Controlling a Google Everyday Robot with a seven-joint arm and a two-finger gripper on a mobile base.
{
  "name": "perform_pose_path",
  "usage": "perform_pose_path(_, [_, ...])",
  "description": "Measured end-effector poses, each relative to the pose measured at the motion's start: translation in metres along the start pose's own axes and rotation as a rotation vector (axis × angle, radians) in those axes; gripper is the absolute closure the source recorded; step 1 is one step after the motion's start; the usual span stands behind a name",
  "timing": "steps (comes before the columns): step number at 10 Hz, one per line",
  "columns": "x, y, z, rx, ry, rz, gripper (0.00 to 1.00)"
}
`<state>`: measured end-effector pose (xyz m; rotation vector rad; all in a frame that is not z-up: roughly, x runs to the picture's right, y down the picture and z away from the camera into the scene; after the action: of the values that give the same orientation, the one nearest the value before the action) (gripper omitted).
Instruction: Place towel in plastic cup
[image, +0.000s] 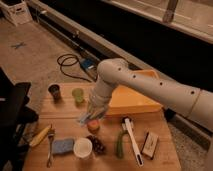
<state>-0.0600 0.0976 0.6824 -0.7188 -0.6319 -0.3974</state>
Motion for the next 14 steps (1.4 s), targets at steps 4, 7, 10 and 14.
perform_pose_path(4, [0.049, -0.064, -0.018, 0.013, 0.043, 0.001, 1.00])
perform_pose_path(7, [0.050, -0.062, -0.019, 0.012, 0.044, 0.003, 1.00])
perform_pose_path(10, [0.053, -0.068, -0.022, 0.065, 0.113, 0.031, 1.00])
perform_pose_path(14, [0.055, -0.129, -0.032, 0.161, 0.224, -0.019, 1.00])
